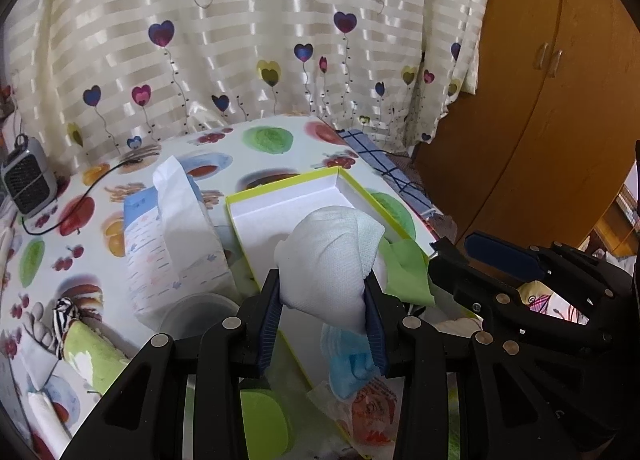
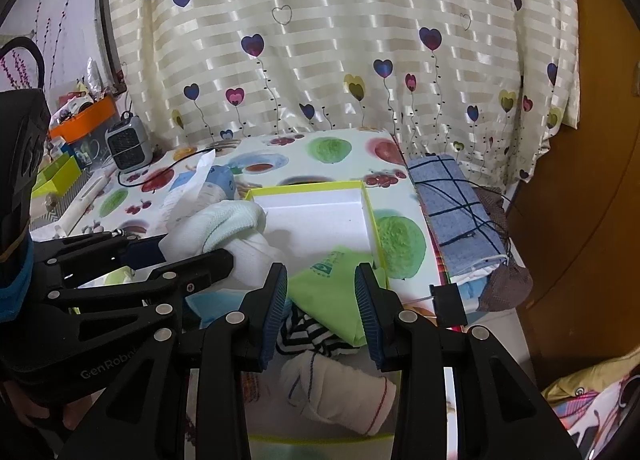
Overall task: Organize soft objects
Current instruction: 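Lower the green cloth into the tray with the right gripper while the left gripper lowers the sock, then lower the white sock into the tray and open the left gripper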
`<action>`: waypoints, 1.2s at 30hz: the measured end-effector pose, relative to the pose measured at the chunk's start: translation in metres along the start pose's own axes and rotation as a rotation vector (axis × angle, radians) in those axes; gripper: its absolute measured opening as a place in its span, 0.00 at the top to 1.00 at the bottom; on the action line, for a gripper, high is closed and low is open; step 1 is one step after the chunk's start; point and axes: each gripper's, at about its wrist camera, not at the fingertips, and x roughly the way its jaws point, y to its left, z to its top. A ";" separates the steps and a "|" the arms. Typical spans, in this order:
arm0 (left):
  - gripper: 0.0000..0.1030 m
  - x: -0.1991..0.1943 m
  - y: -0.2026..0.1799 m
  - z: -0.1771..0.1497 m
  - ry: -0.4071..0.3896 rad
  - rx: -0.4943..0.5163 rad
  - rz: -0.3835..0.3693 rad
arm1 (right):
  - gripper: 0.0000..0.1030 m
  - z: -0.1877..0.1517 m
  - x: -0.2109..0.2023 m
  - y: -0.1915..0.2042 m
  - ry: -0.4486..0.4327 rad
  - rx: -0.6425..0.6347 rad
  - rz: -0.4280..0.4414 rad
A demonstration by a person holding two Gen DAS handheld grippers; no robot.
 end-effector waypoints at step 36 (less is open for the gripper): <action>0.65 -0.114 0.040 -0.045 -0.125 -0.074 0.032 | 0.64 -0.011 -0.076 0.095 -0.067 -0.121 -0.038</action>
